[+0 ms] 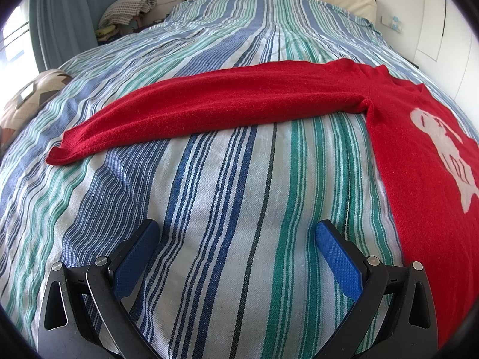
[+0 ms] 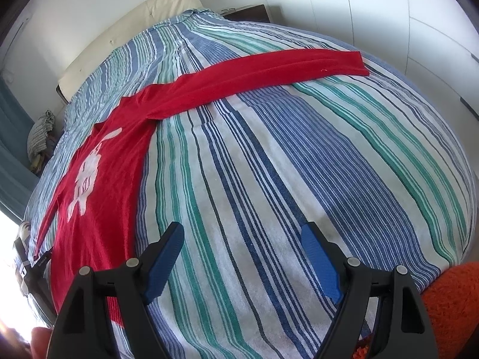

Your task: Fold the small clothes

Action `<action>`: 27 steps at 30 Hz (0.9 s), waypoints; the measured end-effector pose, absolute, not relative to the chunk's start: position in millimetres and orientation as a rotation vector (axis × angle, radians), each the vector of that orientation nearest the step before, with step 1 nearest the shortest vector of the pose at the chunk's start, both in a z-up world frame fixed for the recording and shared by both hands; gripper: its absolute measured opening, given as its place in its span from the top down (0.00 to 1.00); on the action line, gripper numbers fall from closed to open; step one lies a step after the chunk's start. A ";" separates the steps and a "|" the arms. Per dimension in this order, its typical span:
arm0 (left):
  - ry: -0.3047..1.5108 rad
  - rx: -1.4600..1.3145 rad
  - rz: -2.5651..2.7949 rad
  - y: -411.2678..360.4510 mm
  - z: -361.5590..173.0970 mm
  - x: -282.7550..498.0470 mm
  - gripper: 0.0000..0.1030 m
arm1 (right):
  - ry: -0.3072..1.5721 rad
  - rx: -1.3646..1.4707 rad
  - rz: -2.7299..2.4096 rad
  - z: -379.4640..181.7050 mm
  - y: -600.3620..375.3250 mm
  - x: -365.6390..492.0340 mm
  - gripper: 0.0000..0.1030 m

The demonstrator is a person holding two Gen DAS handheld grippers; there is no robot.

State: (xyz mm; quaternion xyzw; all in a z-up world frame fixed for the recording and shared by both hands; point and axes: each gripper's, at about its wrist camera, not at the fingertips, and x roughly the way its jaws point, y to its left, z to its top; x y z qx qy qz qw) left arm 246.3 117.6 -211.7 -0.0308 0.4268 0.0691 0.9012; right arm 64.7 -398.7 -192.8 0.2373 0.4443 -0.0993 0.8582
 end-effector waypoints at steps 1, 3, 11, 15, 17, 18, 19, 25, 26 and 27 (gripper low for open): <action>0.883 -0.064 0.143 118.1 -211.8 246.1 0.00 | 0.935 0.497 -0.209 -193.0 -398.5 64.9 0.22; 0.883 -0.064 0.143 118.0 -211.8 246.1 0.00 | 0.937 0.492 -0.207 -193.2 -397.5 65.4 0.22; 0.883 -0.064 0.143 118.1 -211.8 246.1 0.00 | 0.941 0.495 -0.208 -193.9 -398.3 65.4 0.22; 0.883 -0.064 0.143 117.6 -211.8 246.4 0.00 | 0.949 0.492 -0.208 -195.4 -398.2 65.6 0.22; 0.883 -0.064 0.143 117.5 -211.8 246.4 0.00 | 0.954 0.492 -0.209 -197.1 -398.4 66.5 0.22; 0.883 -0.064 0.143 117.5 -211.7 246.4 0.00 | 0.957 0.493 -0.210 -197.8 -398.5 66.7 0.22; 0.883 -0.064 0.143 118.0 -211.8 246.2 0.00 | 0.960 0.494 -0.211 -198.5 -398.5 66.9 0.22; 0.883 -0.064 0.143 117.1 -211.7 246.6 0.00 | 0.974 0.475 -0.215 -202.0 -394.5 70.0 0.19; 0.883 -0.064 0.143 117.6 -211.8 246.4 0.00 | 0.975 0.472 -0.215 -202.4 -393.6 70.1 0.18; 0.883 -0.064 0.143 117.0 -211.7 246.6 0.00 | 0.976 0.470 -0.214 -202.9 -393.3 70.3 0.18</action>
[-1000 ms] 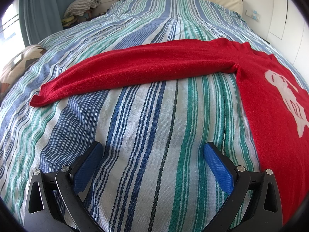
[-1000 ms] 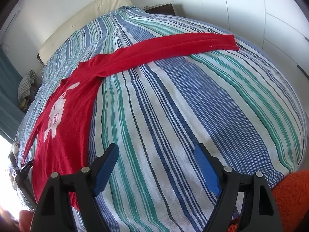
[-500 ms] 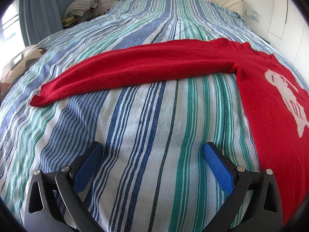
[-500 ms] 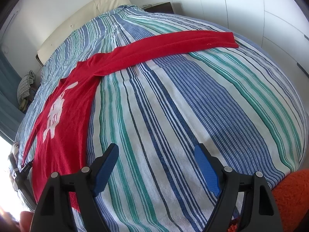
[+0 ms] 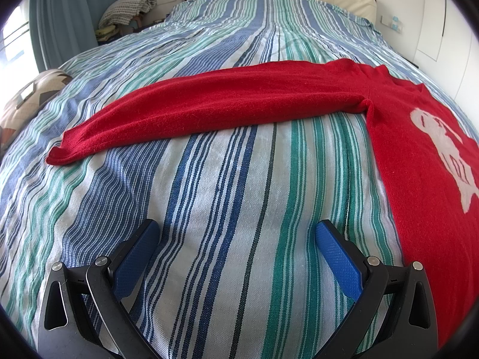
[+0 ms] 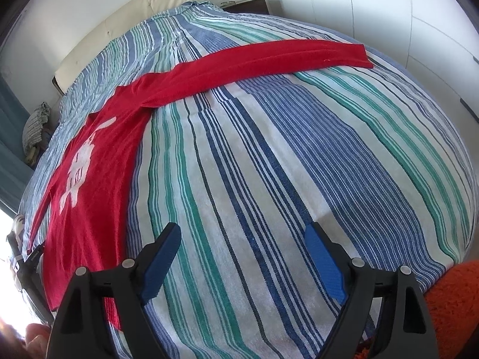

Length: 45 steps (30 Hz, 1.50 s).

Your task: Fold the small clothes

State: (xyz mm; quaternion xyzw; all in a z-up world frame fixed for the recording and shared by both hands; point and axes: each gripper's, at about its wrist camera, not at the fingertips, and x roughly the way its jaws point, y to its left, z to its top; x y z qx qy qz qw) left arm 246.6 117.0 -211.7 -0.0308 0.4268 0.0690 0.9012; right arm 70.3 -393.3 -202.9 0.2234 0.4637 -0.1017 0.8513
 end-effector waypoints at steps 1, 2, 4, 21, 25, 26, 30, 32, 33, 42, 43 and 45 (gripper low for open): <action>0.883 -0.064 0.143 117.1 -211.7 246.6 0.00 | 0.977 0.472 -0.214 -203.2 -393.6 70.1 0.18; 0.883 -0.064 0.143 117.2 -211.7 246.6 0.00 | 0.978 0.475 -0.213 -203.6 -393.8 70.0 0.18; 0.883 -0.063 0.143 117.8 -211.8 246.3 0.00 | 0.977 0.489 -0.213 -205.0 -395.2 69.7 0.17; 0.883 -0.063 0.143 117.5 -211.8 246.4 0.00 | 0.975 0.508 -0.213 -206.5 -397.2 68.2 0.16; 0.883 -0.063 0.143 117.4 -211.7 246.4 0.00 | 0.976 0.505 -0.213 -206.4 -396.5 68.1 0.15; 0.883 -0.064 0.143 117.4 -211.7 246.4 0.00 | 0.976 0.505 -0.213 -206.5 -396.5 68.1 0.15; 0.883 -0.064 0.143 117.4 -211.7 246.4 0.00 | 0.978 0.501 -0.213 -206.8 -395.0 69.1 0.15; 0.883 -0.064 0.143 117.5 -211.7 246.2 0.00 | 0.978 0.501 -0.213 -206.8 -394.9 69.1 0.15; 0.883 -0.064 0.143 117.4 -211.6 246.3 0.00 | 0.977 0.501 -0.213 -206.8 -394.9 69.0 0.15; 0.883 -0.063 0.143 117.2 -211.5 246.1 0.00 | 0.976 0.507 -0.210 -207.0 -395.3 69.2 0.15; 0.883 -0.063 0.143 117.9 -211.6 245.9 0.00 | 0.977 0.507 -0.210 -207.0 -395.2 69.2 0.15; 0.883 -0.064 0.142 117.4 -211.5 246.1 0.00 | 0.977 0.504 -0.211 -207.1 -395.0 69.2 0.15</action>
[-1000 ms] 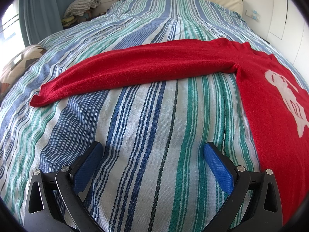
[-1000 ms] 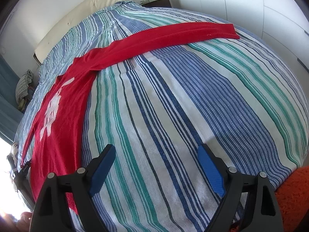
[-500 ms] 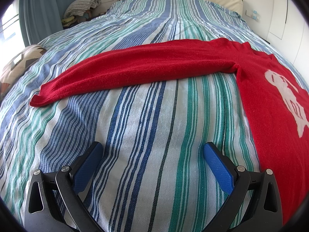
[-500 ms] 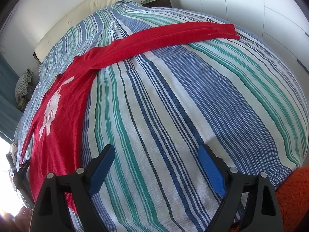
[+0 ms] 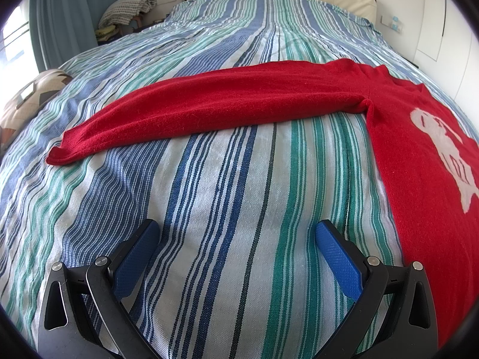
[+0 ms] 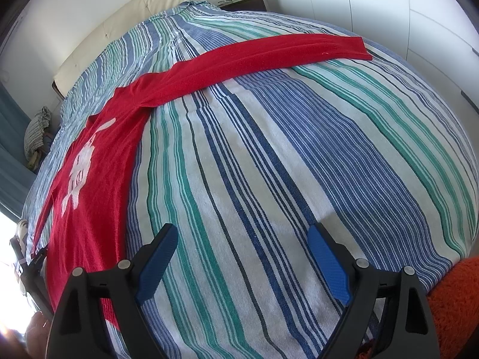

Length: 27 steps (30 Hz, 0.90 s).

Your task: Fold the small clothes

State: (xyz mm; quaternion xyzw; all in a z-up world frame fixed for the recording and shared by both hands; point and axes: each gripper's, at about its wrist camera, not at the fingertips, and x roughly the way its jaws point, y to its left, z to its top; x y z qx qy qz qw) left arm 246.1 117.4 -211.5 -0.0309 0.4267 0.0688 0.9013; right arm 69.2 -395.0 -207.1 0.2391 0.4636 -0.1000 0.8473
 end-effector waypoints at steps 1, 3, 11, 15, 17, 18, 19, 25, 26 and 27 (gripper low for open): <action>0.883 -0.063 0.143 117.2 -211.5 246.1 0.00 | 0.977 0.503 -0.211 -207.0 -395.1 69.2 0.15; 0.883 -0.064 0.142 117.7 -211.5 246.0 0.00 | 0.977 0.503 -0.212 -206.9 -394.9 68.8 0.15; 0.883 -0.064 0.142 117.6 -211.5 246.0 0.00 | 0.984 0.479 -0.217 -207.7 -391.9 69.4 0.13; 0.882 -0.065 0.142 117.4 -211.5 246.2 0.00 | 0.987 0.474 -0.218 -209.0 -390.7 70.4 0.12; 0.882 -0.063 0.142 116.8 -212.5 245.6 0.00 | 0.988 0.473 -0.218 -209.3 -390.6 70.8 0.11; 0.882 -0.064 0.142 116.6 -213.3 245.0 0.00 | 0.987 0.472 -0.217 -209.5 -390.3 71.0 0.11; 0.882 -0.065 0.142 116.7 -213.3 244.9 0.00 | 0.988 0.470 -0.217 -209.5 -390.2 71.2 0.11; 0.881 -0.066 0.141 115.6 -213.5 245.9 0.00 | 0.990 0.460 -0.217 -211.1 -387.4 73.2 0.08; 0.881 -0.068 0.140 115.5 -213.5 246.0 0.00 | 0.989 0.461 -0.217 -211.0 -387.6 73.0 0.08; 0.881 -0.069 0.140 115.8 -213.5 245.8 0.00 | 0.988 0.465 -0.216 -210.9 -387.7 72.9 0.08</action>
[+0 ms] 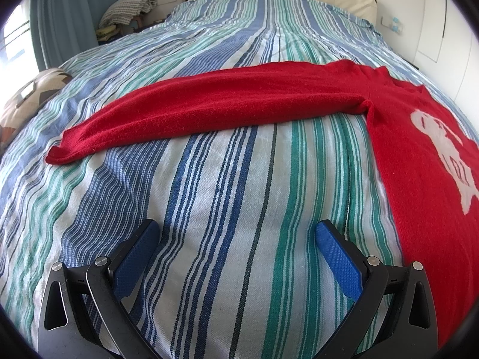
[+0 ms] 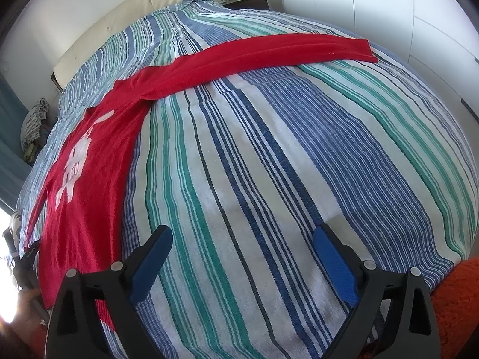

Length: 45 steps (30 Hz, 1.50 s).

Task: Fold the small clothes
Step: 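Grasp the stretched red sleeve cuff with the right tool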

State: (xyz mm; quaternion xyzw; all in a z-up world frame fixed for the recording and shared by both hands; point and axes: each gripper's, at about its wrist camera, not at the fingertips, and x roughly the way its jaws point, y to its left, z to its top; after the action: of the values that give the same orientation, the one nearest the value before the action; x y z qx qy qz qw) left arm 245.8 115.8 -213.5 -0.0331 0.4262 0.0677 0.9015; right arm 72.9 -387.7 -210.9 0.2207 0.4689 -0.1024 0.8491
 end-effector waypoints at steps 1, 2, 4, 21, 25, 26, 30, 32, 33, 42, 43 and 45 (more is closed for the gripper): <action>0.882 -0.071 0.139 116.6 -213.4 246.2 0.00 | 0.986 0.470 -0.214 -210.8 -388.3 72.7 0.08; 0.884 -0.076 0.137 116.4 -213.4 246.9 0.00 | 0.985 0.475 -0.212 -210.7 -389.0 72.3 0.08; 0.895 -0.083 0.133 118.5 -212.9 248.5 0.00 | 0.983 0.482 -0.210 -210.4 -390.1 71.4 0.08; 1.077 -0.239 0.143 120.1 -191.7 221.9 0.01 | 0.816 0.805 -0.110 -176.1 -463.9 77.8 0.09; 1.020 -0.331 0.090 109.2 -170.7 185.6 0.01 | 0.695 0.965 -0.152 -173.9 -544.7 96.8 0.09; 1.001 -0.354 0.081 105.6 -165.2 174.6 0.01 | 0.693 1.009 -0.163 -181.6 -559.8 100.9 0.09; 0.971 -0.416 0.081 101.5 -157.9 151.3 0.01 | 0.660 1.230 -0.250 -227.7 -609.6 109.9 0.26; 0.968 -0.428 0.096 103.5 -162.1 145.4 0.01 | 0.608 1.268 -0.247 -232.5 -619.1 119.4 0.30; 0.970 -0.422 0.103 104.6 -165.5 144.2 0.01 | 0.607 1.257 -0.245 -231.8 -620.7 127.8 0.31; 0.974 -0.394 0.171 120.0 -182.4 135.2 0.01 | 0.732 0.908 -0.321 -180.5 -591.9 195.0 0.91; 0.968 -0.385 0.169 119.0 -181.5 134.5 0.01 | 0.718 0.833 -0.262 -156.5 -576.1 205.0 0.91; 0.966 -0.361 0.164 116.6 -182.2 135.8 0.01 | 0.689 0.721 -0.147 -112.0 -541.2 221.7 0.91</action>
State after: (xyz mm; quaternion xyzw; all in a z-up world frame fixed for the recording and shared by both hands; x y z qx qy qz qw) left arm 135.8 116.6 -182.2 -0.1722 0.4615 0.0782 0.8667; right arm 221.7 -541.2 -112.0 0.3457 0.3302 -0.0706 0.8755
